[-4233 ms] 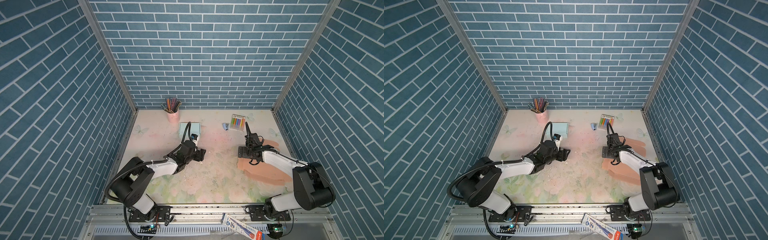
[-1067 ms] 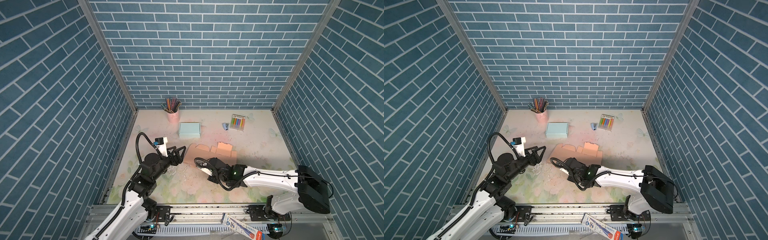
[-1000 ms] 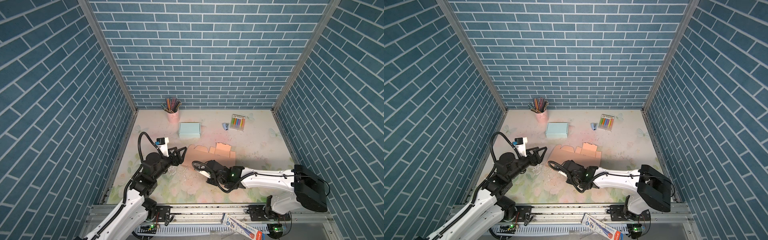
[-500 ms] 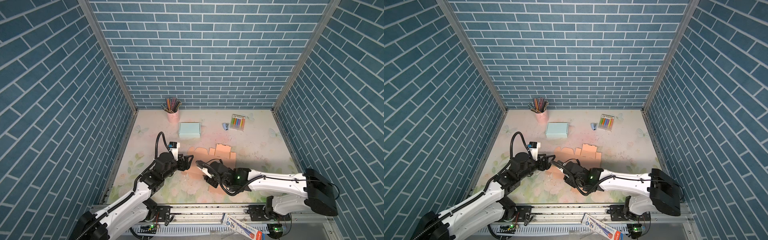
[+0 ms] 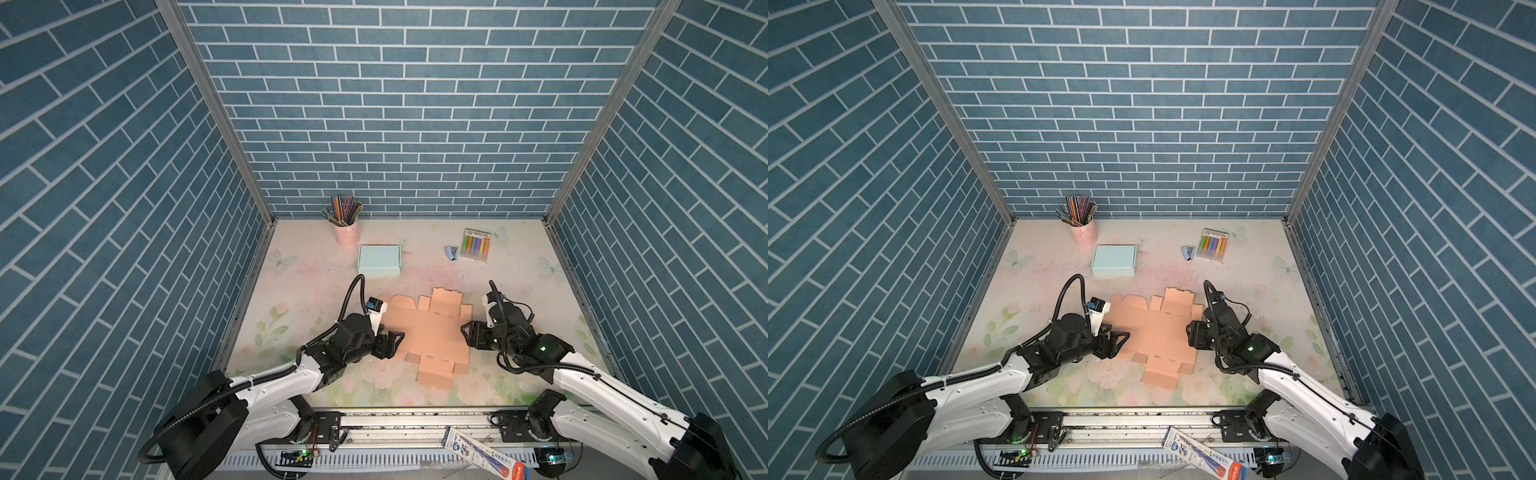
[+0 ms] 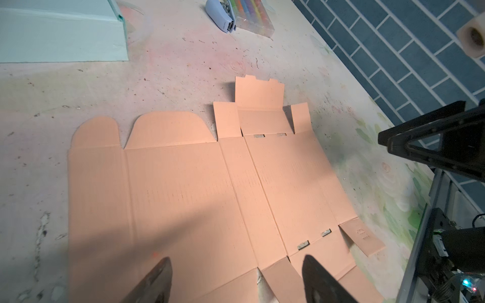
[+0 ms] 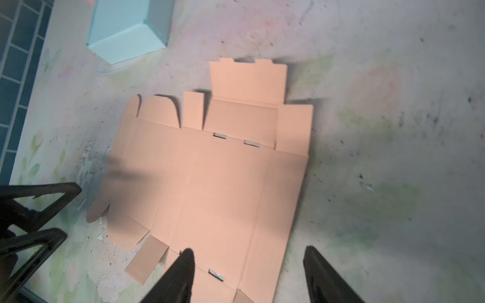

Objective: Fold the paper box
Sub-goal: 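Release the blank and position both grippers at its near sides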

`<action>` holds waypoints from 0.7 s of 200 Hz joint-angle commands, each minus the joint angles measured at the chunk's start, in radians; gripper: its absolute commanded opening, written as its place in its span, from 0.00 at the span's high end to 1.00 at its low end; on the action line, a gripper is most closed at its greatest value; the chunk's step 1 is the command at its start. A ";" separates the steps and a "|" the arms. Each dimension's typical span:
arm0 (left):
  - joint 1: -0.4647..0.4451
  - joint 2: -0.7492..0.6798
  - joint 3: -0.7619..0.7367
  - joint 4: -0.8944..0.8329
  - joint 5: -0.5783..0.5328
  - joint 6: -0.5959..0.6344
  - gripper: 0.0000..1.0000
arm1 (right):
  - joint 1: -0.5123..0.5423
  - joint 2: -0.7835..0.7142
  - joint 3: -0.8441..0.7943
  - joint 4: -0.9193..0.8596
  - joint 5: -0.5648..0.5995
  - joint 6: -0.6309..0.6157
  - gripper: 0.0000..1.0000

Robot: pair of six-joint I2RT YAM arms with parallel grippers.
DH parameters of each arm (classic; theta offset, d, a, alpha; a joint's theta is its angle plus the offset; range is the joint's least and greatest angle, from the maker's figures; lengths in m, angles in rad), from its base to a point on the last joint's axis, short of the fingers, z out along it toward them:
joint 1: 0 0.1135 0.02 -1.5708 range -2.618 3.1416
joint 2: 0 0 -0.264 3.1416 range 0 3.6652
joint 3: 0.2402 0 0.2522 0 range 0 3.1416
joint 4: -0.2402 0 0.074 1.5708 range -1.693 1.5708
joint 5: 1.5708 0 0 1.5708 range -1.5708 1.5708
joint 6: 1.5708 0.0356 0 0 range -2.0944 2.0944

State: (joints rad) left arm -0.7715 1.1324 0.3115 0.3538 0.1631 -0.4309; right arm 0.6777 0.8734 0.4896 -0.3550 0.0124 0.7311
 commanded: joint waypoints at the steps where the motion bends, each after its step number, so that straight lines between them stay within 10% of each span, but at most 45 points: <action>1: -0.019 0.010 0.028 0.056 0.011 0.027 0.22 | -0.033 0.004 -0.006 -0.016 -0.053 0.056 0.33; 140: -0.049 0.080 0.037 0.085 0.058 0.008 0.26 | -0.145 0.214 -0.133 0.293 -0.159 0.054 0.47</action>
State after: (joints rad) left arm -0.8120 1.1801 0.3210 0.4160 0.1963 -0.4191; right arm 0.5377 1.0569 0.3740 -0.1478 -0.0998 0.7555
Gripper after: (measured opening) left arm 0.755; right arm 0.534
